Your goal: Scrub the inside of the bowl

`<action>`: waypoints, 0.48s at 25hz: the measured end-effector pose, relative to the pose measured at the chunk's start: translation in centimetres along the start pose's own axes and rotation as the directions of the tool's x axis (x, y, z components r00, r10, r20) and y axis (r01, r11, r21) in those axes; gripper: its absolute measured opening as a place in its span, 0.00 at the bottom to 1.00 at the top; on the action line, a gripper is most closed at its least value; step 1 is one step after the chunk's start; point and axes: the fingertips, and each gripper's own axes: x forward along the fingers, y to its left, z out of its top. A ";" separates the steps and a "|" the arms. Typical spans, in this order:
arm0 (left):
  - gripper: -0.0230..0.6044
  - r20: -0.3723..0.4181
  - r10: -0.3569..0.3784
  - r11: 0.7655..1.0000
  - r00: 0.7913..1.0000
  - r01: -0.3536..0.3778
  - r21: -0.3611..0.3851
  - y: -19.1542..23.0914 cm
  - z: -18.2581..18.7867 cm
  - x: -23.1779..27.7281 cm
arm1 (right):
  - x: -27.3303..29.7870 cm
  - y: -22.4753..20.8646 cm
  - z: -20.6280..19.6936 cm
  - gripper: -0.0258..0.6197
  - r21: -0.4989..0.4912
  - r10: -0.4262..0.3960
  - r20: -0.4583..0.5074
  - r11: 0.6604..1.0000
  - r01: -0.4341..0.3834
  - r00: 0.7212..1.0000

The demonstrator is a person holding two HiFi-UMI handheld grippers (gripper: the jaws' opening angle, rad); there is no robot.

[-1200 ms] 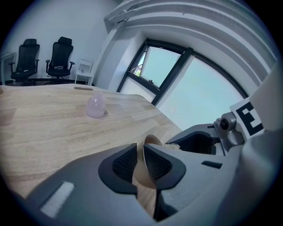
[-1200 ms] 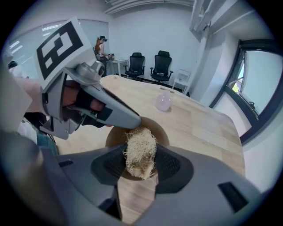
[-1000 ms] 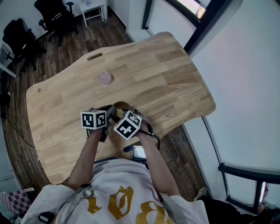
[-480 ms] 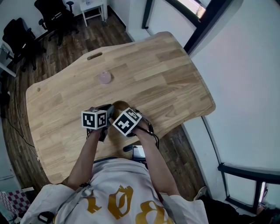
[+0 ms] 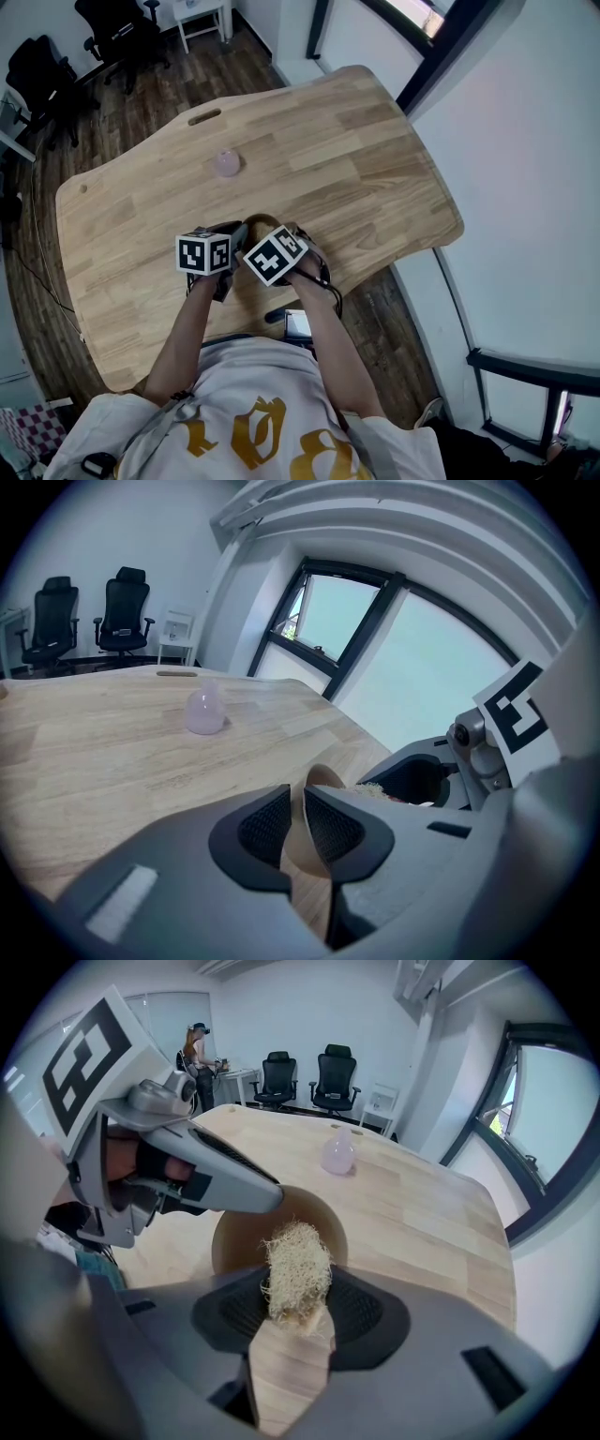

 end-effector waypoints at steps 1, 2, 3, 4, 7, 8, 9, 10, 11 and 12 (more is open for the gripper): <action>0.11 -0.001 -0.003 1.000 1.000 0.003 0.000 -0.1 0.0 0.0 | 0.0 -0.2 0.2 0.31 -0.001 -0.011 0.010 1.000 0.011 1.000; 0.11 -0.001 -0.005 1.000 1.000 0.005 0.002 -0.2 0.1 0.0 | 0.0 -0.3 0.3 0.31 -0.004 -0.019 0.021 1.000 0.019 1.000; 0.11 -0.002 -0.005 1.000 1.000 0.005 0.006 -0.2 0.1 0.0 | 0.1 -0.4 0.5 0.31 -0.008 -0.024 0.032 1.000 0.025 0.999; 0.11 -0.001 -0.005 1.000 1.000 0.005 0.008 -0.1 0.2 0.0 | 0.1 -0.5 0.7 0.31 -0.013 -0.028 0.043 1.000 0.029 0.999; 0.11 0.000 -0.004 1.000 1.000 0.004 0.004 0.1 0.3 0.2 | 0.3 -0.3 1.0 0.31 -0.027 -0.027 0.069 0.999 0.029 0.997; 0.11 -0.002 -0.003 1.000 1.000 0.003 0.002 0.2 0.3 0.3 | 0.4 0.0 1.1 0.31 -0.040 -0.016 0.076 0.999 0.019 0.997; 0.11 -0.005 -0.002 1.000 1.000 0.002 0.003 0.3 0.2 0.5 | 0.5 0.5 1.2 0.31 -0.061 0.003 0.082 0.998 0.002 0.997; 0.11 -0.009 0.001 1.000 1.000 -0.001 0.004 0.5 0.2 0.6 | 0.6 1.1 1.4 0.31 -0.089 0.029 0.087 0.996 -0.021 0.996; 0.11 -0.012 0.004 1.000 1.000 -0.004 0.004 0.6 0.1 0.7 | 0.6 1.9 1.5 0.31 -0.117 0.058 0.089 0.992 -0.048 0.994; 0.11 -0.014 0.006 1.000 1.000 -0.006 0.000 0.7 0.1 0.8 | 0.7 2.6 1.4 0.31 -0.136 0.087 0.089 0.988 -0.074 0.992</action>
